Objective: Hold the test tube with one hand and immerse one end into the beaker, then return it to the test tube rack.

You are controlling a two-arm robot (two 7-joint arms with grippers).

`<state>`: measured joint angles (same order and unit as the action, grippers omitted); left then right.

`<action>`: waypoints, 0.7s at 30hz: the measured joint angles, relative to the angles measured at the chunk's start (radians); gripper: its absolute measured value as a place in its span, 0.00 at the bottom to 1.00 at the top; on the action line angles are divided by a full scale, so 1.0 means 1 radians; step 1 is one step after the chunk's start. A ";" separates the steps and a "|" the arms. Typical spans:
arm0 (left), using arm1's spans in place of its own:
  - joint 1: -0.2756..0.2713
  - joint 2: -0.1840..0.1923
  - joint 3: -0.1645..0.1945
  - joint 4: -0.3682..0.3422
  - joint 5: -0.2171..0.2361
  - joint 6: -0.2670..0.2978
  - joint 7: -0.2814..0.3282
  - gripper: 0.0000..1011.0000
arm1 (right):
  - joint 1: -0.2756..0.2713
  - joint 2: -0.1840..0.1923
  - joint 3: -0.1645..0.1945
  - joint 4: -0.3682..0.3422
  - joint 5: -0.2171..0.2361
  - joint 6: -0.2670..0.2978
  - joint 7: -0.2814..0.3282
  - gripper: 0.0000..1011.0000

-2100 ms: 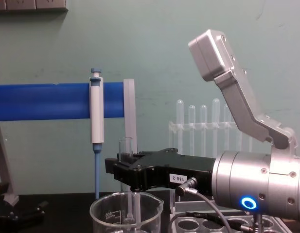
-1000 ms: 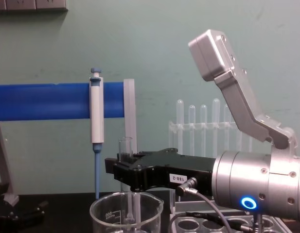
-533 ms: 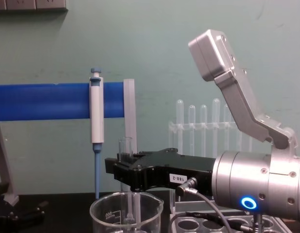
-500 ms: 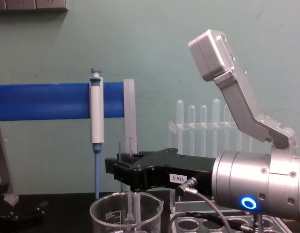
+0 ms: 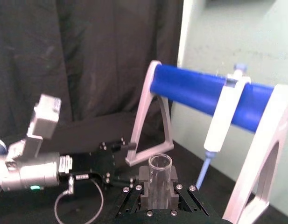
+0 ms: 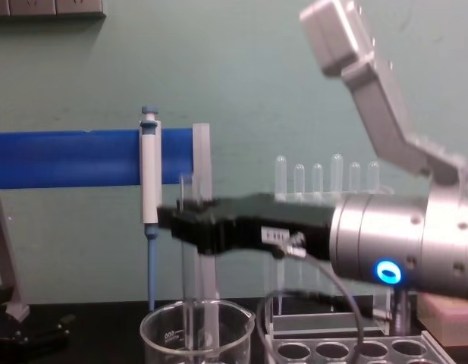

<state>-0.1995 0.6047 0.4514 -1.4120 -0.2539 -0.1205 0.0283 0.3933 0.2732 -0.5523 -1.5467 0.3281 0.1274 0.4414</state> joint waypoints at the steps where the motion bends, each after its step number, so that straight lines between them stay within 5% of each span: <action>1: 0.000 0.000 0.000 0.000 0.000 0.000 0.000 0.99 | 0.003 0.001 0.000 -0.008 0.000 0.004 0.000 0.22; 21: 0.000 0.000 0.000 0.000 0.000 0.000 0.000 0.99 | 0.061 0.035 0.030 -0.140 0.045 0.112 -0.018 0.22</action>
<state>-0.1996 0.6047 0.4514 -1.4120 -0.2539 -0.1205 0.0283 0.4548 0.3085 -0.5226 -1.6871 0.3730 0.2395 0.4238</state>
